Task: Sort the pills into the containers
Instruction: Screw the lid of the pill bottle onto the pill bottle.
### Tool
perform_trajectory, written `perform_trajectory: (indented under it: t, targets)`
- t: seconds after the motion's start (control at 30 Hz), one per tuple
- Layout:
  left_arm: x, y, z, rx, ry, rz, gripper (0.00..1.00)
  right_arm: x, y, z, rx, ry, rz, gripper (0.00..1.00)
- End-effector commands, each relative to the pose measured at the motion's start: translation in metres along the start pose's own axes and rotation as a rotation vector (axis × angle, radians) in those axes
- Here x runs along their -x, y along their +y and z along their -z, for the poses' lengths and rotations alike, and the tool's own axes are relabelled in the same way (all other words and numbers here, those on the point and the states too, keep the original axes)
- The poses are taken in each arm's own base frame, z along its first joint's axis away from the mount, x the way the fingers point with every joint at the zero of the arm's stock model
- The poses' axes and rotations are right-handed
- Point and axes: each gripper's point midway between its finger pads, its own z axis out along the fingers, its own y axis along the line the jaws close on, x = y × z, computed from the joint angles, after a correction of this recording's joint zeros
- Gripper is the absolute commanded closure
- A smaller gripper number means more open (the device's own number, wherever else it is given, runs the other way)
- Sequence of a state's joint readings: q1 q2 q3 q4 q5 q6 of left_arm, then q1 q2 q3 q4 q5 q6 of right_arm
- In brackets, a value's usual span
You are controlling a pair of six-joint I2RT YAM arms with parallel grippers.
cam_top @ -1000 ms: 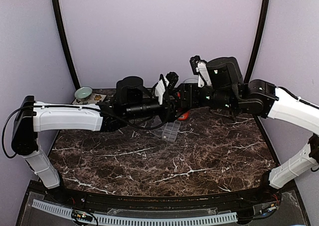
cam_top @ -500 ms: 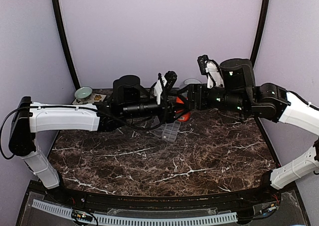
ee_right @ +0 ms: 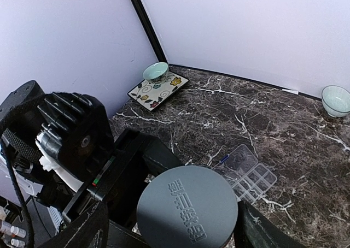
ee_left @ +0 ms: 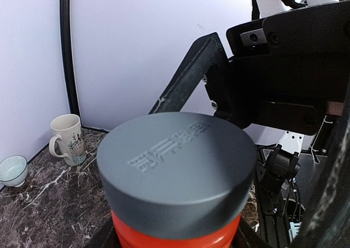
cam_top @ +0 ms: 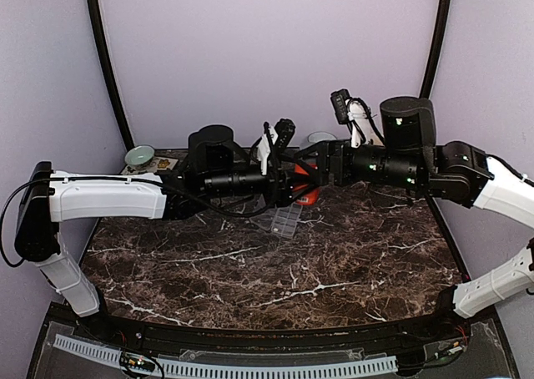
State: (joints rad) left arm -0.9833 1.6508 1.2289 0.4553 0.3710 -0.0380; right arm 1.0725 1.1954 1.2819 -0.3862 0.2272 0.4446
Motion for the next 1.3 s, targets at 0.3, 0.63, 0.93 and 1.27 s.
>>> perform_trajectory:
  t: [0.3,0.63,0.93,1.27]
  targets:
    - [0.048,-0.008,0.033,-0.155,-0.113,0.037,1.0,0.022,-0.005,0.019,0.07,-0.059,0.044,0.19]
    - [0.046,-0.02,0.043,-0.307,-0.086,0.083,1.0,0.027,-0.004,0.014,0.121,-0.066,0.049,0.2]
    - [0.043,-0.026,0.044,-0.411,-0.036,0.146,1.0,0.029,0.005,0.011,0.185,-0.051,0.063,0.21]
    - [0.041,-0.027,0.043,-0.434,-0.023,0.157,1.0,0.033,0.016,0.013,0.239,-0.046,0.063,0.21]
